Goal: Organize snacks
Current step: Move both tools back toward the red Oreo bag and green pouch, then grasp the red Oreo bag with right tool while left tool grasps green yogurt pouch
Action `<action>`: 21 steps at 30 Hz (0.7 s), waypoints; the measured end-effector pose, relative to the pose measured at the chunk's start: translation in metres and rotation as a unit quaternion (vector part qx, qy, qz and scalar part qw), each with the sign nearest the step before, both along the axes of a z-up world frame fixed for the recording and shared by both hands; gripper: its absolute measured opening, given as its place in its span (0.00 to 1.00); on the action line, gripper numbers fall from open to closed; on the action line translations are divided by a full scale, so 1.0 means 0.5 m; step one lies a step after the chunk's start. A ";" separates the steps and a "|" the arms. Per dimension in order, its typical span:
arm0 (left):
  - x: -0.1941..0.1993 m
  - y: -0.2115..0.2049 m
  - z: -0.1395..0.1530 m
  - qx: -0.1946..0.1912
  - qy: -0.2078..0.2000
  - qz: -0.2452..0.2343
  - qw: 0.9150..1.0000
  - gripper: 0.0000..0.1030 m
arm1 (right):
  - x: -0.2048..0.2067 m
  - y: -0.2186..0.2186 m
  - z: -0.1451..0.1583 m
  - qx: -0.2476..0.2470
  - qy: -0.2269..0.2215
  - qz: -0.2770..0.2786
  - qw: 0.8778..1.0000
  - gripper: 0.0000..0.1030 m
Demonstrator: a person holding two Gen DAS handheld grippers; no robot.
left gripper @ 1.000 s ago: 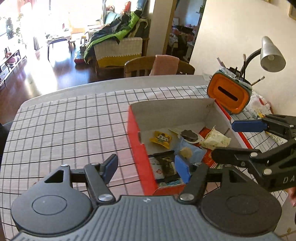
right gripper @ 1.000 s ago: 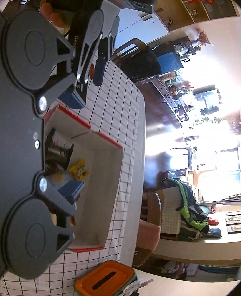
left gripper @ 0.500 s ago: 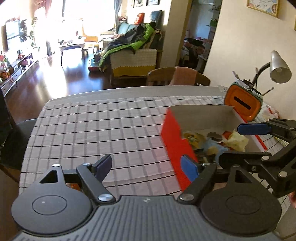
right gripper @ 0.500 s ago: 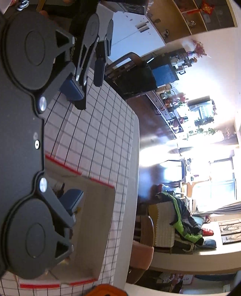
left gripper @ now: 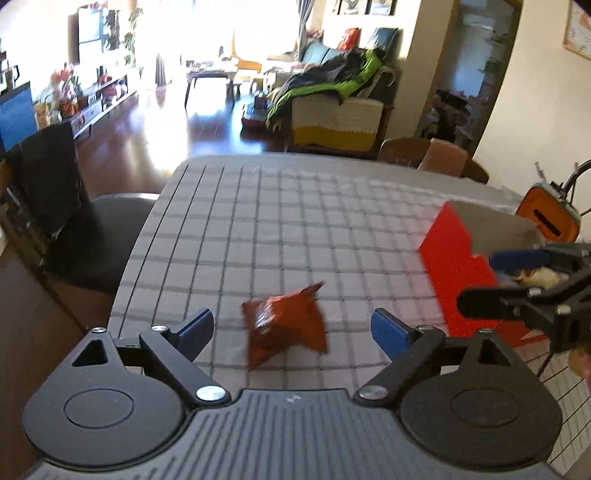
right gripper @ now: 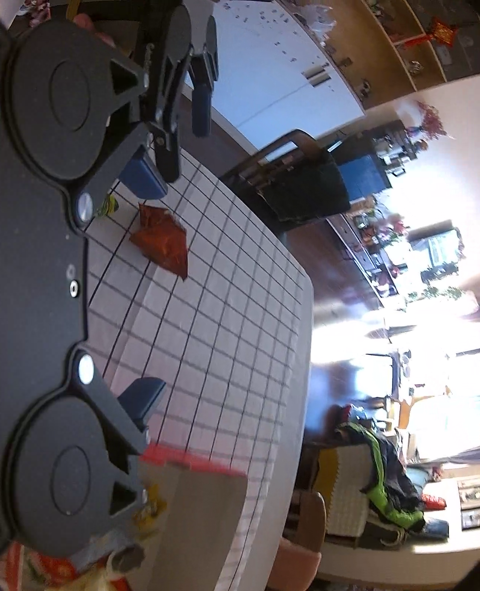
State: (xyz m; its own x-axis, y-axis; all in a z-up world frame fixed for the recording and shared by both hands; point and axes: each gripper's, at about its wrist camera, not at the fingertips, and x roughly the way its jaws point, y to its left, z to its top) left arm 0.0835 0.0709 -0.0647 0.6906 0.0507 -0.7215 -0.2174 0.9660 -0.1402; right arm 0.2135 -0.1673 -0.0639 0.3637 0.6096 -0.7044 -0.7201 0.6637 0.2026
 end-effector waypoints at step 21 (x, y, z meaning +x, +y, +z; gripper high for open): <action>0.004 0.001 -0.166 -0.052 0.103 0.020 0.993 0.90 | 0.061 0.245 -0.131 -0.129 -0.041 0.215 0.967 1.00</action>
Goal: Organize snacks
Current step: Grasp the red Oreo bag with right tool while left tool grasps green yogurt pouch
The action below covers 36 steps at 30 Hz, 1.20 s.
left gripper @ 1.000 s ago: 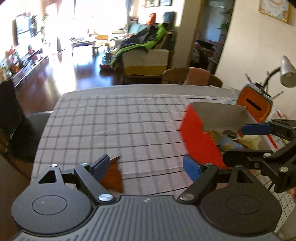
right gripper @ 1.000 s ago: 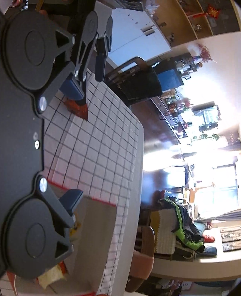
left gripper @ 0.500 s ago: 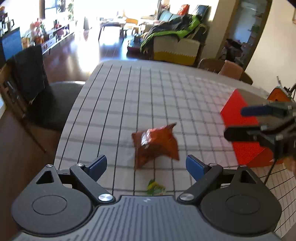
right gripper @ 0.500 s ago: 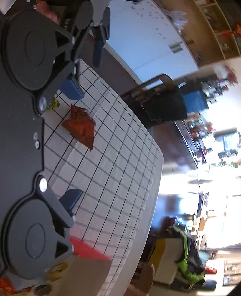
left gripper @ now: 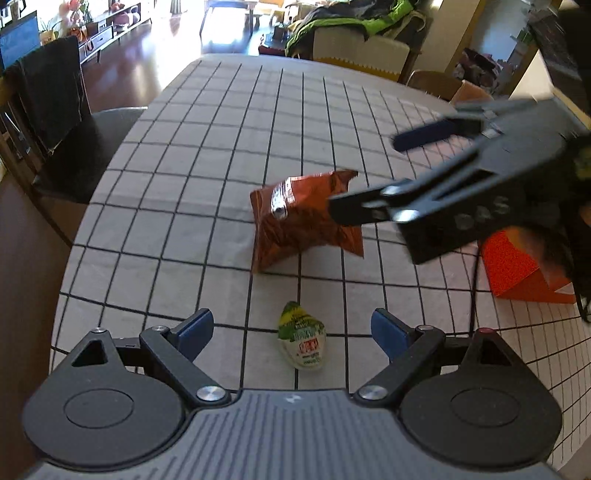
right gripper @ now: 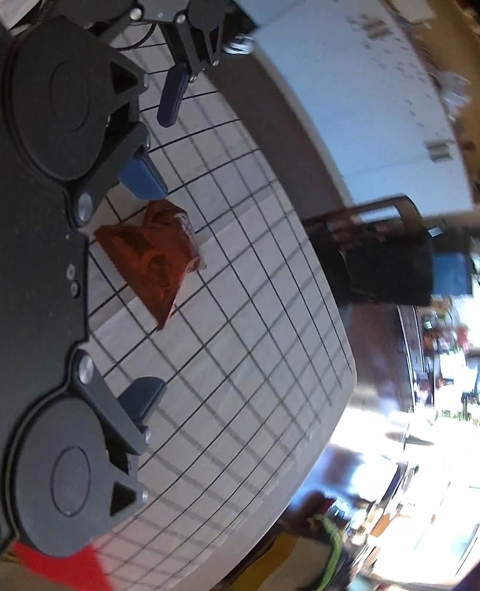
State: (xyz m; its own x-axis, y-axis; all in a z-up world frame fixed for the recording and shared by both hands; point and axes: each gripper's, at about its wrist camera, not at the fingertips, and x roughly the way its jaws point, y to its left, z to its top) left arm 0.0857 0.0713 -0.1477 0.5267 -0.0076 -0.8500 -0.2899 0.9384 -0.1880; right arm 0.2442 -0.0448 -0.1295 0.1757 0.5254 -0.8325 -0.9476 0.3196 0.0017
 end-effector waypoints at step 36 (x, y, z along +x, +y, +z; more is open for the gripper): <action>0.027 -0.037 -0.043 0.064 0.055 -0.036 0.996 0.49 | 0.017 0.014 -0.076 -0.044 0.035 0.011 0.998 0.44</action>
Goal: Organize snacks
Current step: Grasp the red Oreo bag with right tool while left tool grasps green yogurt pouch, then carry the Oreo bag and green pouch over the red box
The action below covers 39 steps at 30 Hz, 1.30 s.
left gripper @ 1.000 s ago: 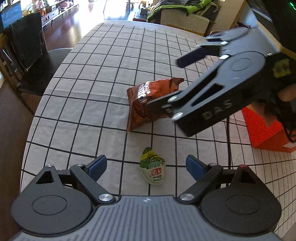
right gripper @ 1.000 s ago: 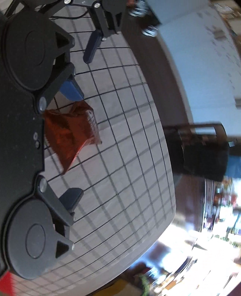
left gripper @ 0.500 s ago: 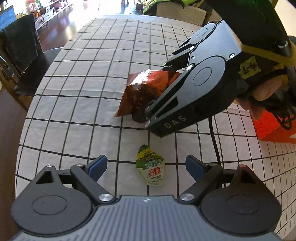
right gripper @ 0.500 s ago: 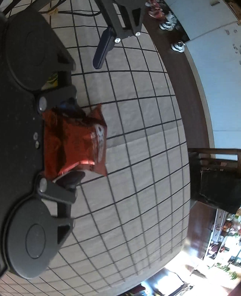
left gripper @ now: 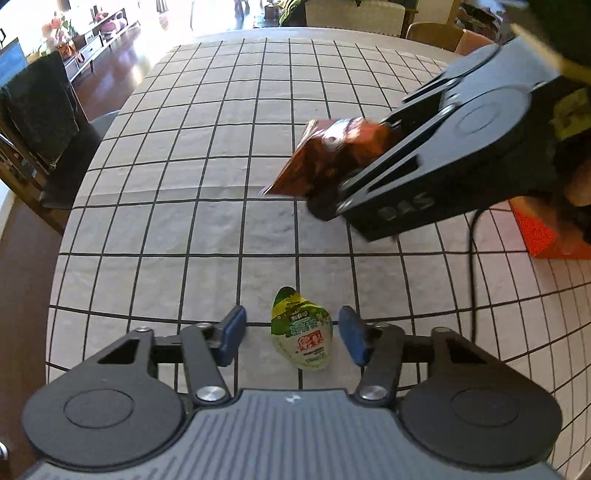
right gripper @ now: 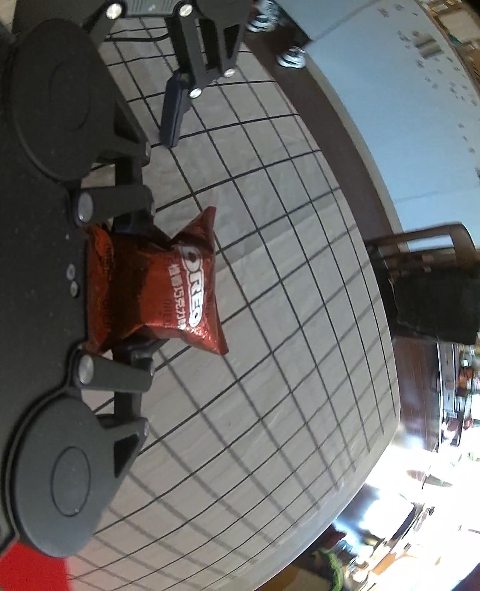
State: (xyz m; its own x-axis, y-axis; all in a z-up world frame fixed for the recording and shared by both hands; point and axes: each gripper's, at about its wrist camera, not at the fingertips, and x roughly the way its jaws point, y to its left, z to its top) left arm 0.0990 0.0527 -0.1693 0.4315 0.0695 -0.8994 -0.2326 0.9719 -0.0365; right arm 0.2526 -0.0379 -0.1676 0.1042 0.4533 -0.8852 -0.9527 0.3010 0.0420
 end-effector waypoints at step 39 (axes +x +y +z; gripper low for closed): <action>0.095 -0.219 0.249 -0.025 -0.107 -0.107 0.988 0.33 | -0.056 -0.510 0.249 0.126 -0.068 -0.316 0.938 0.43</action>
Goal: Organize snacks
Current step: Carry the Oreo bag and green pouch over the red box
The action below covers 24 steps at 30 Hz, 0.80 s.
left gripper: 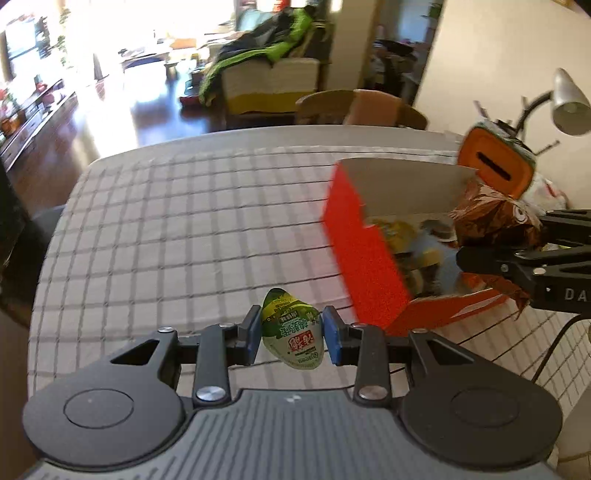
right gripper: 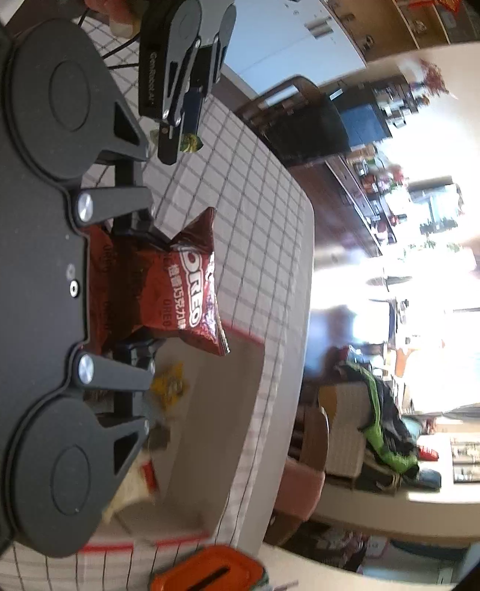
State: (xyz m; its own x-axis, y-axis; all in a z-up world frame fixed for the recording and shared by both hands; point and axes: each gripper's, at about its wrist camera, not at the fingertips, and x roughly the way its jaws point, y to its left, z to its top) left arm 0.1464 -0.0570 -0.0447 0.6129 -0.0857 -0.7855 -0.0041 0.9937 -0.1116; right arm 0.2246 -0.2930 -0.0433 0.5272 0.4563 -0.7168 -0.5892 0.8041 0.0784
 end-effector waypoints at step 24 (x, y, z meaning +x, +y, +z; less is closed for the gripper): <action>0.217 -0.265 -0.004 0.015 0.031 -0.073 0.997 0.33 | 0.158 -0.242 -0.032 -0.038 0.005 -0.084 0.996 0.43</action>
State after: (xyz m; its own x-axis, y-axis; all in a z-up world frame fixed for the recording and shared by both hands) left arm 0.2550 -0.1897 -0.0466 0.5453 -0.1462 -0.8254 0.1350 0.9871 -0.0856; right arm 0.3036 -0.4139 -0.0592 0.5842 0.3060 -0.7517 -0.4458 0.8949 0.0178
